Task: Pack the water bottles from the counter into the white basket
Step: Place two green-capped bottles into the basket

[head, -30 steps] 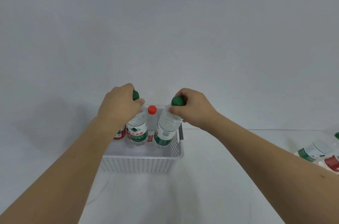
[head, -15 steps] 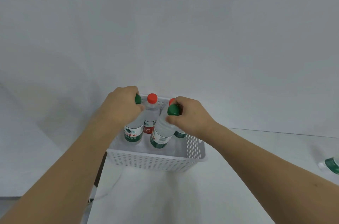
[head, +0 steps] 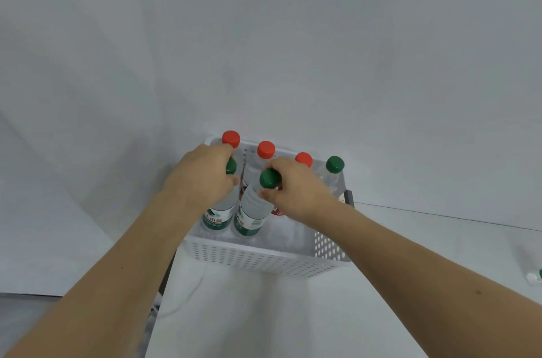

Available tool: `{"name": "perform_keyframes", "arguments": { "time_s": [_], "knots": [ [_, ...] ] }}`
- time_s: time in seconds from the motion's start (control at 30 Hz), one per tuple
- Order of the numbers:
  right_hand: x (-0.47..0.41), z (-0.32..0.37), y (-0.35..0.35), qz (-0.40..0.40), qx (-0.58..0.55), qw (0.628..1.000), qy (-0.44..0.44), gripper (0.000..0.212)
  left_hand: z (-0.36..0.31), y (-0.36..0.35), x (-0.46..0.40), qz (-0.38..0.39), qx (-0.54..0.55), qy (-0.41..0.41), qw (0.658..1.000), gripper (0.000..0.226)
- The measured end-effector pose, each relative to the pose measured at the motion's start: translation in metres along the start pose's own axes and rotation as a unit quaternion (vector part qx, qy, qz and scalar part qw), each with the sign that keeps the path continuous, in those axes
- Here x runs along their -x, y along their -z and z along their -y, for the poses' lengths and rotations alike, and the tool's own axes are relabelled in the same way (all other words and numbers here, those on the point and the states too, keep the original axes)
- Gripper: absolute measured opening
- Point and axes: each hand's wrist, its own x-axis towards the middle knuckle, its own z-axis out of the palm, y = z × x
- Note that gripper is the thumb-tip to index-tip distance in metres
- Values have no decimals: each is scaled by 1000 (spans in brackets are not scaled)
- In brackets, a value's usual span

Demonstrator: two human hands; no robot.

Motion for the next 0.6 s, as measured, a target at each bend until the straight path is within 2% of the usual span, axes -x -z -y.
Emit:
{"name": "perform_keyframes", "arguments": {
  "time_s": [0.33, 0.6],
  "knots": [
    [-5, 6, -6, 4, -9, 1000, 26, 20, 0, 13, -7, 75, -32, 16, 997, 22],
    [1, -2, -7, -17, -48, 999, -4, 29, -4, 19, -7, 95, -53, 13, 994, 25]
  ]
}}
